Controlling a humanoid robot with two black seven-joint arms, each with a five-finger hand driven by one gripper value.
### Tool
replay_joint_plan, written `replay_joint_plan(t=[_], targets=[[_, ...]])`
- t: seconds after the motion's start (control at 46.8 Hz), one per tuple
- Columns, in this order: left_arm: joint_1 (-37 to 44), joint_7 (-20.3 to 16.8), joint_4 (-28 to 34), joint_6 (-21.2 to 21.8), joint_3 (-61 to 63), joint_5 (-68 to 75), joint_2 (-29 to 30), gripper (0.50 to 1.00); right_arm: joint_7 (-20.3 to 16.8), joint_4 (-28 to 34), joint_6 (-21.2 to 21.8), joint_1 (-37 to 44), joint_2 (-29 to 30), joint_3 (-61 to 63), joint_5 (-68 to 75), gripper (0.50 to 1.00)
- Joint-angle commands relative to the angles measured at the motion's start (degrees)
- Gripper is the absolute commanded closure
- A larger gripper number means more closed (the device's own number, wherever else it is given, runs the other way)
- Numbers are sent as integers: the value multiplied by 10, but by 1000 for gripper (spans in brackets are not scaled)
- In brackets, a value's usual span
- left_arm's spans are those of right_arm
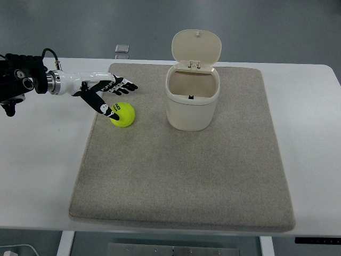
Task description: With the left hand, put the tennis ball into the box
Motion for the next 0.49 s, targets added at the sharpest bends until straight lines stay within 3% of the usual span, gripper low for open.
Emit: replay_joint_plan(t=[0.0, 0.47], targets=[[0, 0, -1, 6, -1, 23, -1, 540, 1, 0, 0, 0, 0, 1, 0, 562], [-6, 0, -7, 27, -1, 96, -8, 540, 1, 0, 0, 0, 0, 1, 0, 562]])
